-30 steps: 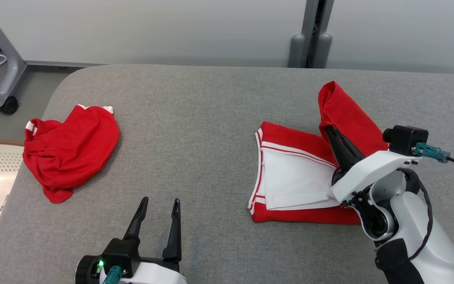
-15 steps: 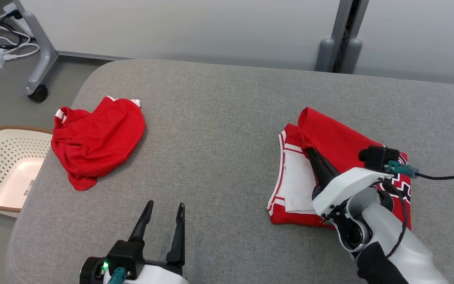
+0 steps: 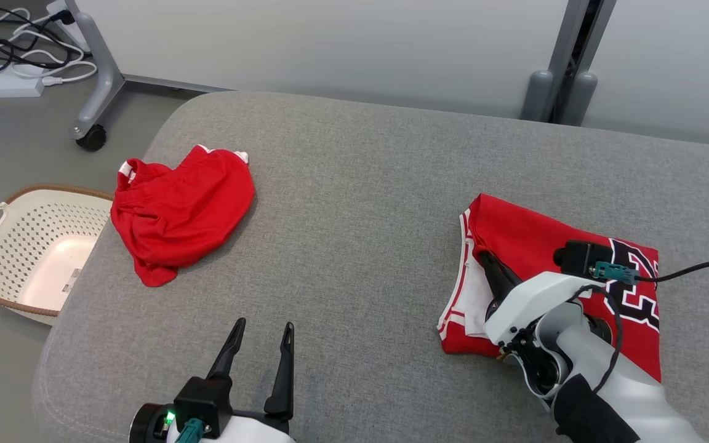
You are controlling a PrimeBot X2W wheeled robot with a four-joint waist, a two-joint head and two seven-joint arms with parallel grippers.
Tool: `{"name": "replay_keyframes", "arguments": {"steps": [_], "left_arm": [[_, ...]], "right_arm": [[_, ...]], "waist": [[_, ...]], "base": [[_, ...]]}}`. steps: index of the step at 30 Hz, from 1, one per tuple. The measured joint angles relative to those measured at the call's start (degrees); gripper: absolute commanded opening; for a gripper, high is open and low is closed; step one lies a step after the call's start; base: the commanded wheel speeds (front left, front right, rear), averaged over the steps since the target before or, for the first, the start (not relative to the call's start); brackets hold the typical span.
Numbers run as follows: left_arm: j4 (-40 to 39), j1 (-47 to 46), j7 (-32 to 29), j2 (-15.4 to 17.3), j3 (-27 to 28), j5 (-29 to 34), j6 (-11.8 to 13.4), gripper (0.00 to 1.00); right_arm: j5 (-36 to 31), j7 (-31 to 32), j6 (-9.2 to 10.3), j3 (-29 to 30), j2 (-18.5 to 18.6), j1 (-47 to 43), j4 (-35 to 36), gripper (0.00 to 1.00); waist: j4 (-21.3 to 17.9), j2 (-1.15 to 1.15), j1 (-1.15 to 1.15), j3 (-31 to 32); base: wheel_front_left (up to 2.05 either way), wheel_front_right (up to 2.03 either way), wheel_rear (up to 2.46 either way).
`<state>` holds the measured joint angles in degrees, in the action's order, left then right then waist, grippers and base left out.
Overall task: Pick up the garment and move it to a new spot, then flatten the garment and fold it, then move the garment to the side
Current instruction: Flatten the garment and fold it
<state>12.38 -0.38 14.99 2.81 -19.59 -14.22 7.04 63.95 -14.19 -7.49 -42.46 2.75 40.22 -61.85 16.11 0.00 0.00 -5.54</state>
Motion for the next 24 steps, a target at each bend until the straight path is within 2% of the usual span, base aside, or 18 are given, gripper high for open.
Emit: {"name": "replay_keyframes", "arguments": {"steps": [2, 4, 6, 7, 11, 16, 20, 24], "left_arm": [[0.12, -0.11, 0.0, -0.01, 0.11, 0.01, -0.03, 1.0], [0.2, -0.15, 0.0, 0.0, 0.38, 0.08, -0.1, 1.0], [0.31, -0.16, 0.0, 0.0, 0.85, 0.24, -0.1, 1.0], [0.42, -0.16, 0.0, 0.01, 1.02, 0.47, -0.16, 1.0], [0.73, -0.13, 0.0, 0.0, 1.44, 0.82, -0.42, 1.0], [0.7, -0.08, 0.0, -0.01, 1.99, 1.12, -0.43, 1.0], [0.48, -0.08, 0.0, -0.02, 2.56, 1.45, -0.42, 1.0], [0.03, -0.08, 0.01, 0.0, 3.32, 1.38, -0.33, 1.0]], "right_arm": [[2.21, -0.2, 0.0, -1.67, 0.01, 0.46, -0.67, 0.02], [4.26, -0.4, 0.0, -3.52, 0.01, 0.64, -0.71, 0.25], [6.27, -0.49, 0.0, -5.26, 0.0, 0.77, -0.42, 0.67], [7.5, -0.52, 0.0, -5.97, 0.01, 0.99, 0.03, 0.98], [11.94, -0.73, 0.0, -6.59, -0.14, 2.47, 2.22, 1.0], [12.58, -0.8, 0.0, -3.23, -0.09, 4.99, 3.71, 1.0], [8.32, -0.81, 0.0, 1.86, -0.02, 6.47, 3.72, 1.0], [-1.11, -0.81, 0.0, 6.95, -0.05, 6.33, 2.96, 1.0]], "waist": [[0.14, 0.0, 0.0, -0.13], [0.07, 0.0, 0.0, -0.23], [-0.25, 0.0, 0.0, -0.26], [-0.48, 0.0, 0.0, -0.26], [-2.01, 0.0, 0.0, -0.14], [-5.06, 0.0, 0.0, 0.12], [-8.01, 0.0, 0.0, 0.33], [-11.12, 0.0, 0.0, 0.54]], "base": [[0.0, 0.0, 0.0], [0.0, 0.0, 0.0], [0.0, 0.0, 0.0], [0.0, 0.0, 0.0], [0.0, 0.0, 0.0], [0.0, 0.0, 0.0], [0.0, 0.0, 0.0], [0.0, 0.0, 0.0]]}}
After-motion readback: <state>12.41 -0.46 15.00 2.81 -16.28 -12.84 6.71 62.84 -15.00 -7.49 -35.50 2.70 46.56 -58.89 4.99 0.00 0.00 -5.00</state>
